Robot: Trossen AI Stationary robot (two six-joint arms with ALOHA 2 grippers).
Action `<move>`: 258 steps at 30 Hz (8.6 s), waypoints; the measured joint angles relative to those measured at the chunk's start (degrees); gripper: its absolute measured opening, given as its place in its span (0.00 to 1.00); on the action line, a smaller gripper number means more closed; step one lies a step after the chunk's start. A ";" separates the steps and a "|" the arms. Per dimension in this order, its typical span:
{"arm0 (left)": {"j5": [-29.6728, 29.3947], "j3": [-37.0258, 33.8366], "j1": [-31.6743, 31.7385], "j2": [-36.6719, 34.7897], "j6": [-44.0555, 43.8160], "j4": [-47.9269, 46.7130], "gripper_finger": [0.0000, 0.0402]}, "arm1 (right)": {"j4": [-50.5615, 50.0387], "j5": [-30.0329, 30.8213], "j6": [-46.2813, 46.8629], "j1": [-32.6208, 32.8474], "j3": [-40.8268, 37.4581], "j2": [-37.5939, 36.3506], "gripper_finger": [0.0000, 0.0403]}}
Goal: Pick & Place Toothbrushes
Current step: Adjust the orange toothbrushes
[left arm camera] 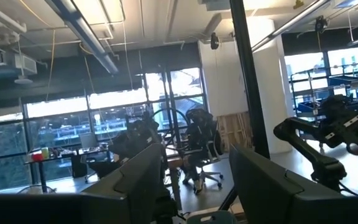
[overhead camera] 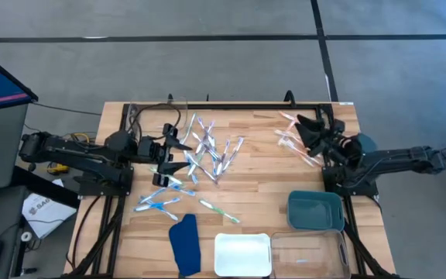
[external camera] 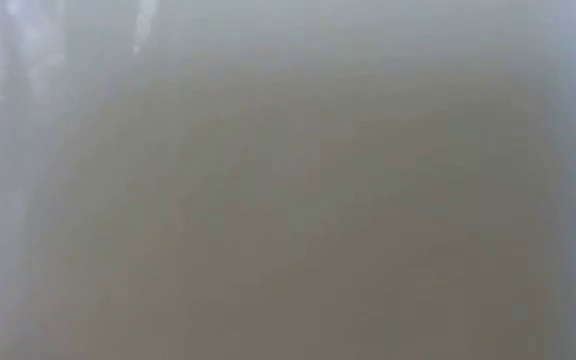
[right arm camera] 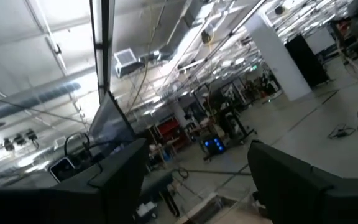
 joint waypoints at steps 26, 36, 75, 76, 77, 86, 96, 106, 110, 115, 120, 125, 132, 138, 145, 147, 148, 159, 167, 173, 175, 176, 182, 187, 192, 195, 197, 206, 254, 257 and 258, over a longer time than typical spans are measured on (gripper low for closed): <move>0.00 0.00 0.00 -0.02 -1.52 -1.23 0.46 | -9.73 0.16 -3.09 1.36 3.72 6.40 0.67; 0.00 0.00 0.00 -0.02 -1.63 -1.90 0.46 | -16.43 0.26 1.34 -5.17 3.73 6.42 0.67; 0.00 0.00 0.00 -0.02 -1.68 -3.52 0.46 | -42.34 0.23 18.04 -24.96 3.73 6.42 0.67; 0.00 0.00 0.00 -0.02 -1.68 -3.53 0.46 | -42.80 0.24 18.04 -25.42 3.73 6.40 0.67; 0.00 0.00 0.00 -0.02 -1.68 -3.54 0.46 | -43.25 0.24 17.95 -25.83 3.73 6.42 0.67; -0.02 0.00 0.00 -0.02 -1.61 -4.06 0.46 | -47.95 0.21 17.96 -29.70 3.73 6.42 0.67; -0.16 0.00 0.00 -0.02 -1.49 -4.26 0.46 | -50.21 -2.35 18.11 -30.49 4.09 6.89 0.67; -0.94 0.00 0.00 -0.02 -1.46 -4.35 0.46 | -64.42 -4.58 23.75 -30.36 12.48 17.90 0.67; -0.94 0.00 0.00 -0.02 -1.48 -5.41 0.46 | -67.87 -6.61 24.27 -30.49 15.97 23.08 0.67; -0.95 0.02 0.17 -0.04 -1.97 -9.25 0.46 | -72.88 -11.23 21.09 -32.32 22.02 28.57 0.67; -2.54 0.02 1.75 -0.04 -2.50 -12.69 0.46 | -83.67 -12.00 18.40 -36.10 30.74 33.97 0.67; -2.60 0.02 3.38 -0.19 -3.60 -14.63 0.46 | -90.91 -13.82 14.67 -39.87 38.31 39.46 0.67; -2.60 0.02 3.52 -0.19 -3.62 -14.68 0.46 | -92.78 -22.11 6.76 -46.77 44.54 47.91 0.67; -2.60 0.02 3.52 -0.19 -3.62 -14.90 0.46 | -95.61 -24.19 0.01 -53.03 47.40 56.66 0.67; -2.60 0.02 3.50 -0.19 -3.58 -15.02 0.46 | -99.38 -24.16 -13.44 -55.59 51.01 63.59 0.67; -2.60 0.02 3.50 -0.19 -3.52 -15.06 0.46 | -100.43 -24.15 -14.97 -55.67 52.43 64.70 0.67; -2.60 0.02 3.50 -0.19 -3.45 -15.05 0.46 | -101.11 -24.13 -15.10 -55.65 52.98 64.98 0.67; -2.60 0.02 3.48 -0.19 -3.70 -15.91 0.46 | -105.60 -23.94 -13.86 -54.82 54.20 65.32 0.67; -2.60 0.02 3.45 -0.19 -5.11 -17.13 0.46 | -108.41 -23.96 -13.85 -54.60 54.20 65.32 0.67; -2.60 0.02 3.45 -0.19 -5.13 -17.44 0.46 | -109.06 -23.98 -14.48 -54.21 54.20 65.32 0.67; -2.60 0.02 3.45 -0.19 -5.13 -17.44 0.46 | -109.57 -23.98 -14.50 -54.25 54.20 65.32 0.67; -2.60 0.02 3.45 -0.19 -5.13 -17.43 0.46 | -109.99 -23.94 -14.48 -54.25 54.20 65.32 0.67; -2.60 0.02 3.45 -0.19 -5.15 -17.68 0.46 | -112.05 -23.93 -13.21 -54.06 54.20 65.32 0.67; -2.60 0.02 3.45 0.34 -5.29 -17.94 0.46 | -113.41 -23.84 -13.18 -51.60 54.15 64.83 0.67; -2.61 0.04 3.45 0.88 -6.06 -18.14 0.46 | -113.28 -23.82 -11.45 -47.24 54.15 60.99 0.64; -2.62 0.02 3.45 0.83 -6.22 -17.86 0.46 | -113.22 -23.87 -10.67 -44.41 54.15 57.55 0.58; -2.62 0.02 3.45 0.83 -6.22 -18.03 0.46 | -113.07 -23.90 -10.13 -42.94 54.15 55.07 0.53; -2.62 0.02 3.45 0.83 -6.64 -17.95 0.46 | -108.29 -23.84 -2.21 -42.53 54.15 47.64 0.19; -2.60 0.02 3.48 0.83 -6.20 -15.29 0.46 | -102.87 -40.10 13.87 -65.54 64.45 78.10 0.00; -2.60 0.02 3.48 0.83 -6.20 -15.35 0.46 | -104.65 -38.64 15.45 -66.14 64.43 79.20 0.00; -2.60 0.02 3.48 0.83 -6.20 -15.38 0.46 | -105.26 -38.69 15.51 -66.38 64.43 79.42 0.00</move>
